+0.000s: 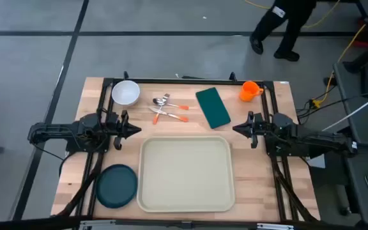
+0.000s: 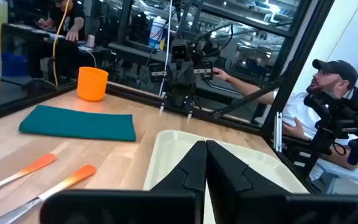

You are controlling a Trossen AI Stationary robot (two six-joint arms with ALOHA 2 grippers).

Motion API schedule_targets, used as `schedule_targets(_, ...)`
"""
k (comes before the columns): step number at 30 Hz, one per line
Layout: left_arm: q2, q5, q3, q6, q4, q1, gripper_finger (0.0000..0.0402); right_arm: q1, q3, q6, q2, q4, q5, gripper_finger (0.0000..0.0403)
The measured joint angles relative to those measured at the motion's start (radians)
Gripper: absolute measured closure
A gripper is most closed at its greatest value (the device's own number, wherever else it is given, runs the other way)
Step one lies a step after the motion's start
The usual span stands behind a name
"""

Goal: Set up tray

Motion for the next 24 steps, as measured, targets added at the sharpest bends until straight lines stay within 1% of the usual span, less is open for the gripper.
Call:
schedule_targets(20, 0.002, 0.0, 0.0, 0.001, 0.0, 0.0, 0.0398, 0.0, 0.0, 0.0, 0.0, 0.0, 0.0, 0.0377)
schedule_targets(24, 0.002, 0.0, 0.0, 0.041, 0.0, 0.0, 0.0398, 0.0, 0.0, 0.0, 0.0, 0.0, 0.0, 0.0377)
